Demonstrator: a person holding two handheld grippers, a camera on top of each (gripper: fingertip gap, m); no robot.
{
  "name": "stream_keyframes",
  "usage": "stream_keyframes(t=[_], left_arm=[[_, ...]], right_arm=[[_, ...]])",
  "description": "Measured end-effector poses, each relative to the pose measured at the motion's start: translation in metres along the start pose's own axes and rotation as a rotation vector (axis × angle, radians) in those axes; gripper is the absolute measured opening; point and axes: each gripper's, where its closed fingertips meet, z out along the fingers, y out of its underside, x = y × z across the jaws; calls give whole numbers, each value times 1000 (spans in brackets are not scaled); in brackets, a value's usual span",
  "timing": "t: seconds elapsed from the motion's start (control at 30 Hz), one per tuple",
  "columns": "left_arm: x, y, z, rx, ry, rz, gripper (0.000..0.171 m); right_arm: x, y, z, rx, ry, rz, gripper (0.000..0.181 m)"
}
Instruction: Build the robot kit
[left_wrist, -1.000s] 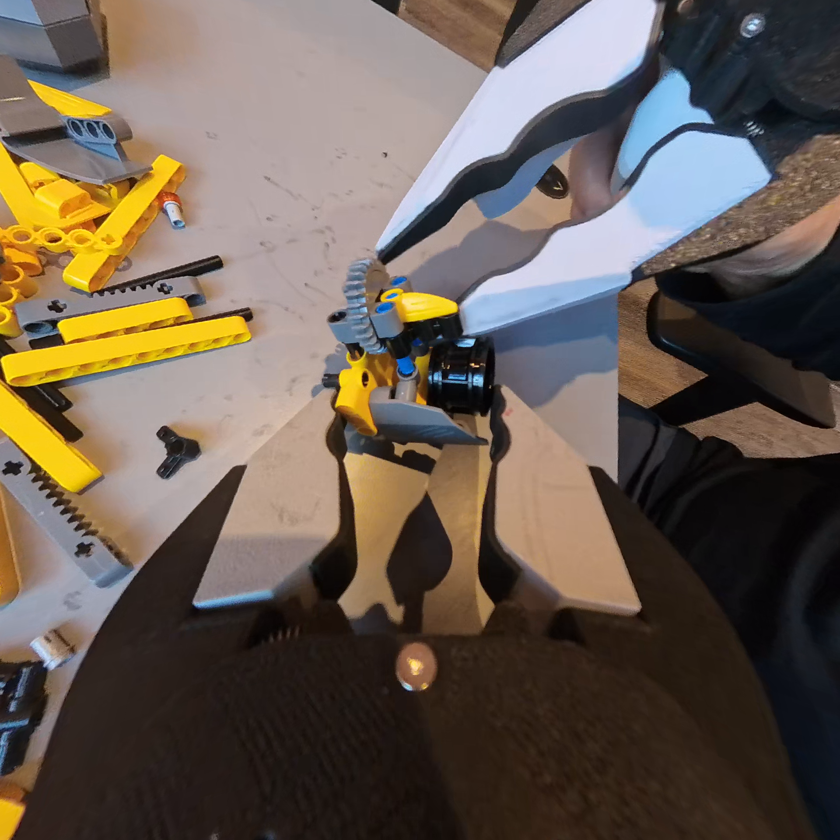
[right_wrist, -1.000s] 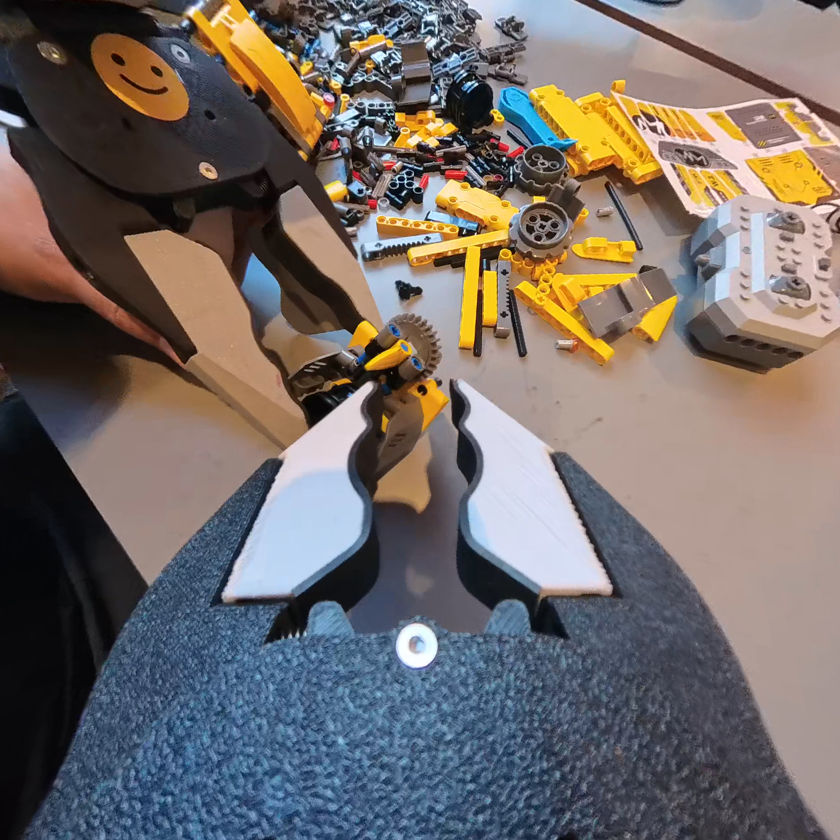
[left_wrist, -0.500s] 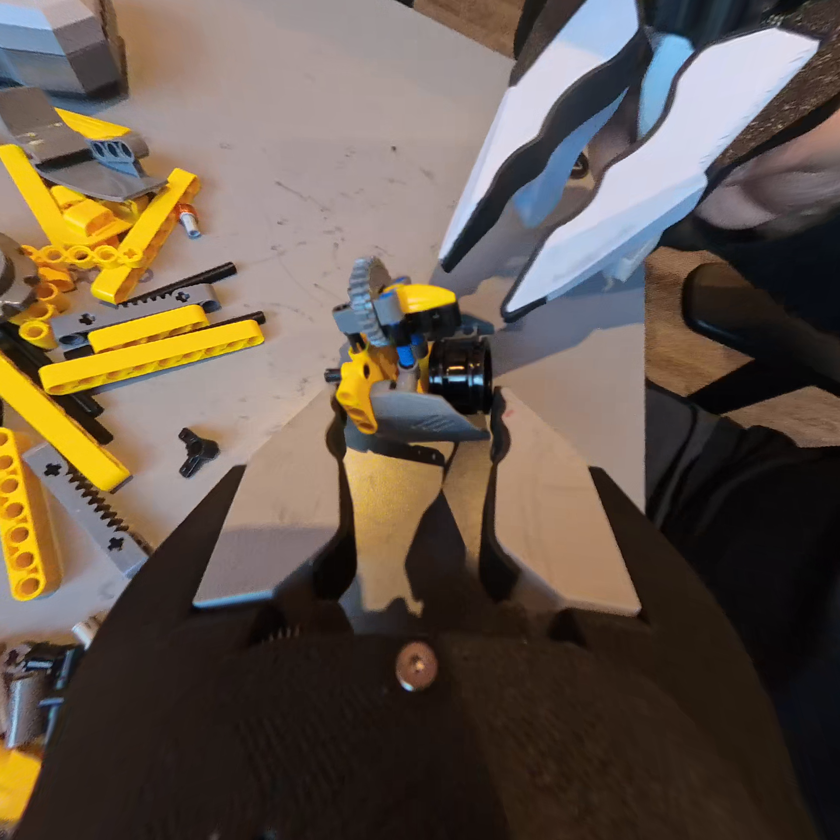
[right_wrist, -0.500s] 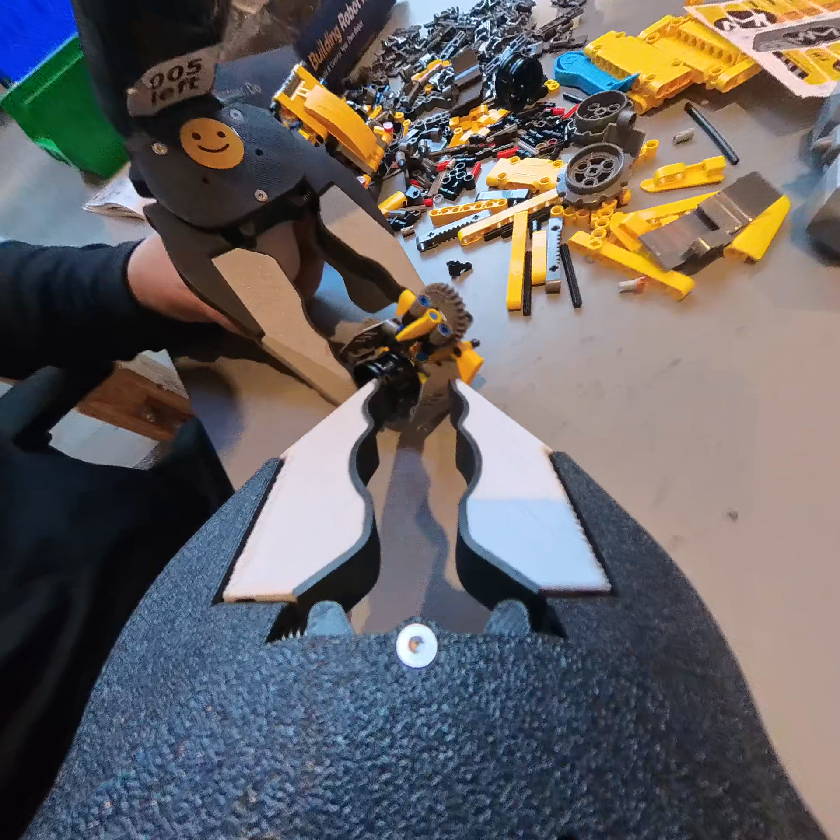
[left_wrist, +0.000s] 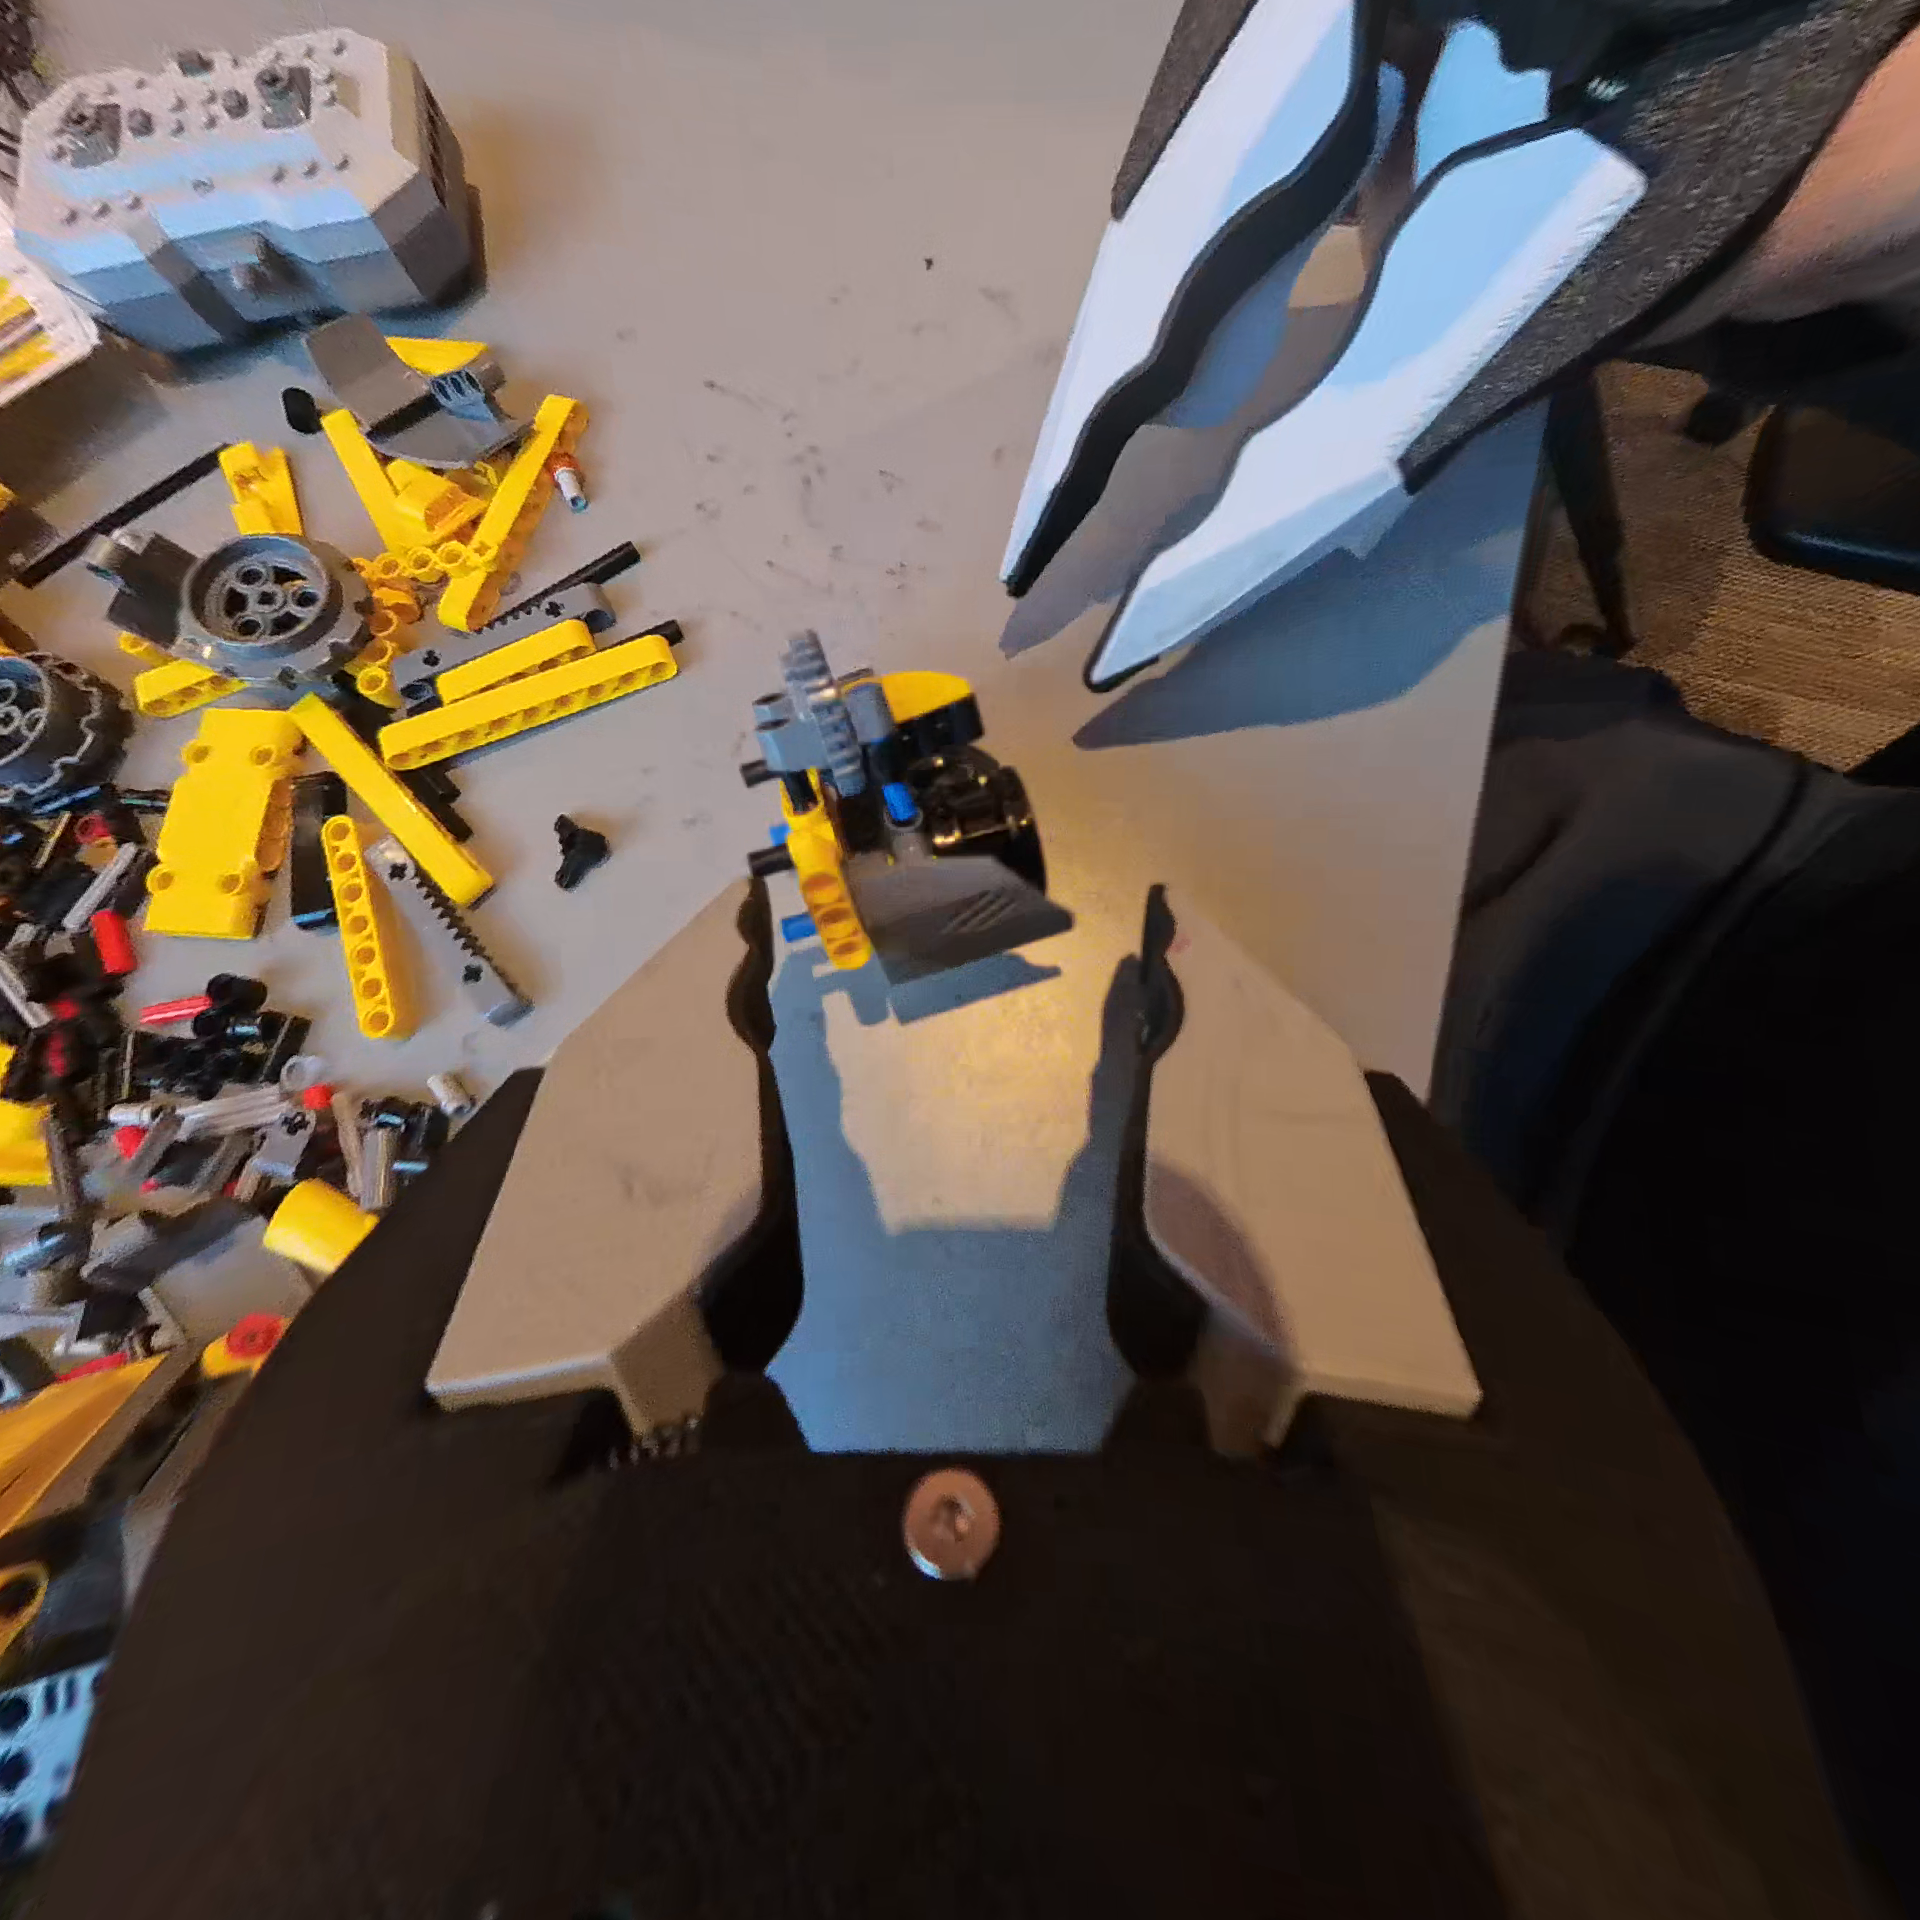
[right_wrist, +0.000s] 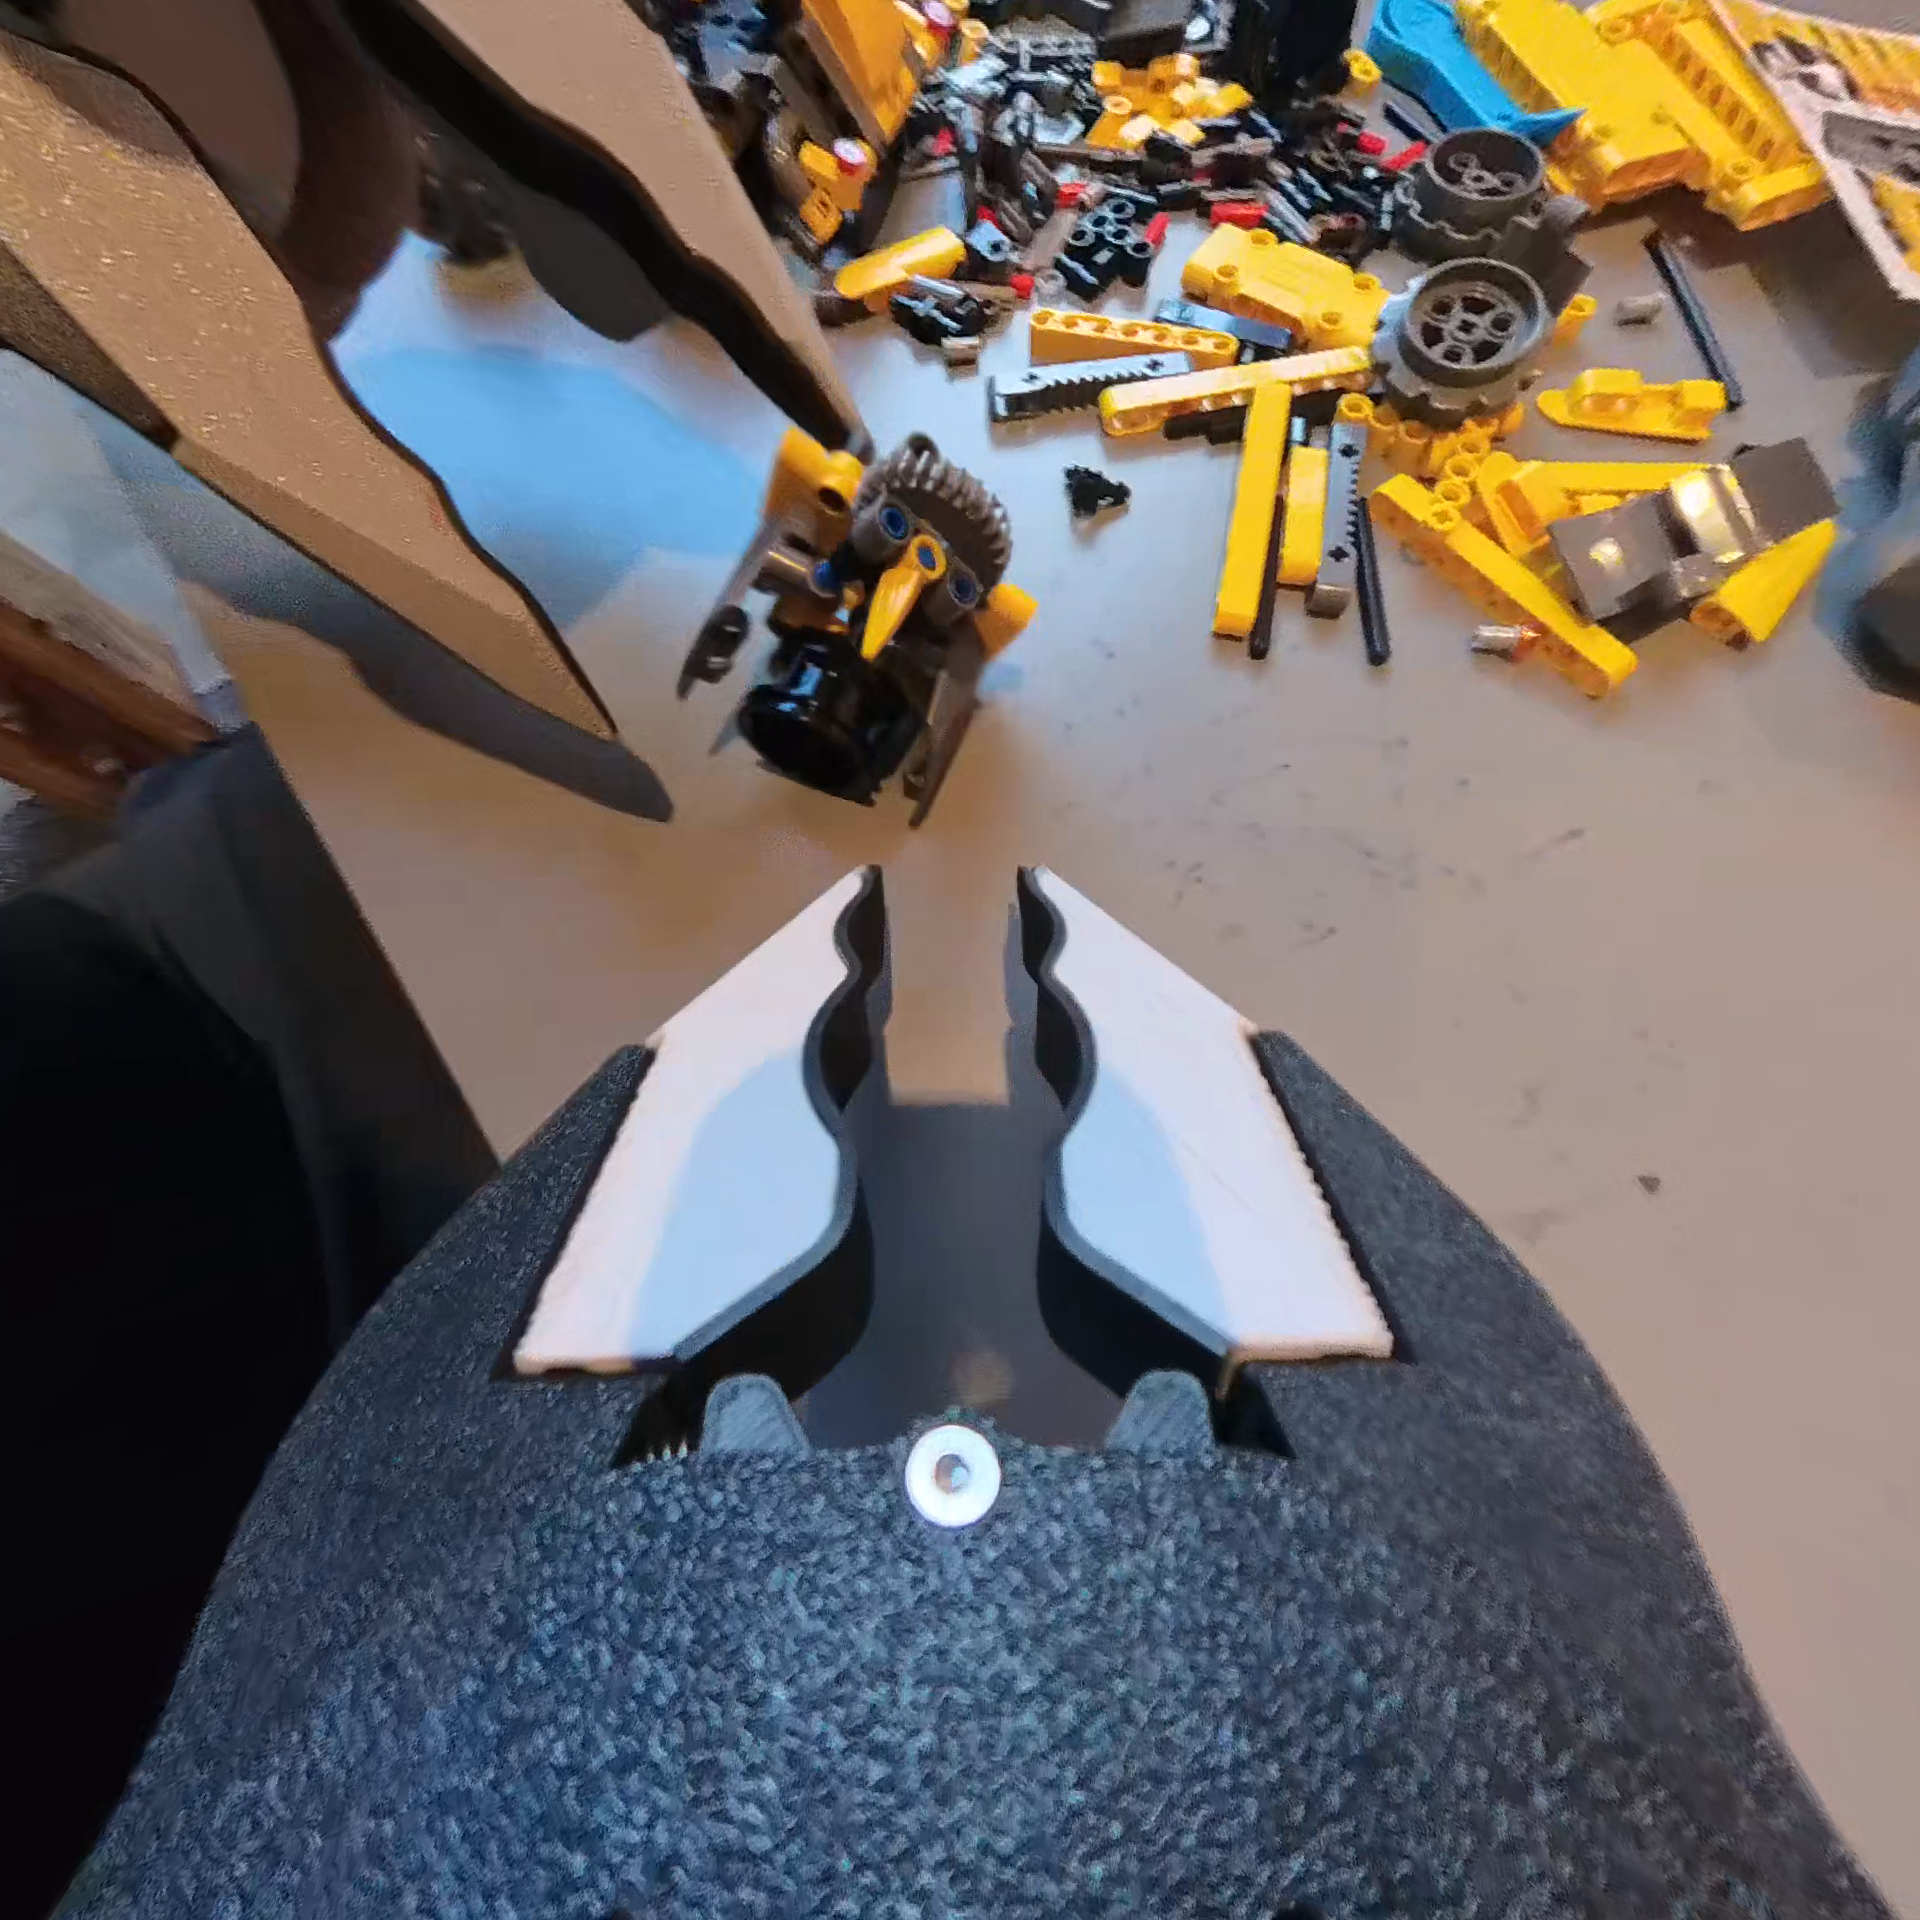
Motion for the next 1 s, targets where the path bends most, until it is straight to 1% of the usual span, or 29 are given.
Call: stream_keyframes(t=[0.07,0.17,0.23,0.3,0.37,0.4,0.47,0.5,0.53,0.63,0.73,0.83,0.93,1.0], left_arm=[[0,5,-4,-28,7,-7,72],[-4,21,-6,-86,-10,-31,71],[-2,21,-15,-65,2,-56,68],[-4,18,-28,-52,-14,-41,66],[-12,15,-41,-80,-40,37,62],[-17,13,-46,-105,-46,92,57],[-30,10,-50,-162,-43,207,52],[-36,9,-49,-187,-32,262,49],[-40,6,-46,-205,-6,310,49],[-38,-4,-33,-216,112,464,48],[-41,-6,-20,-255,160,595,48],[-43,0,-10,-306,198,666,47],[-42,3,-4,-323,240,701,45],[-42,3,-2,-320,261,717,35]], right_arm=[[-5,-3,-1,18,-34,9,26],[-3,-5,2,10,-23,-24,27],[-4,-7,5,-4,-31,-52,30],[-12,-15,9,9,-69,-65,31],[-16,-23,13,25,-86,-72,33],[-14,-23,16,17,-79,-84,34],[-9,-21,23,-12,-65,-116,34],[-7,-19,26,-25,-63,-132,34],[-5,-19,28,-33,-61,-150,34],[-5,-20,30,-33,-81,-211,33],[-10,-20,32,-28,-138,-235,29],[-9,-22,35,-30,-188,-223,27],[-10,-25,37,-33,-258,-220,20],[-9,-25,38,-40,-286,-224,19]])
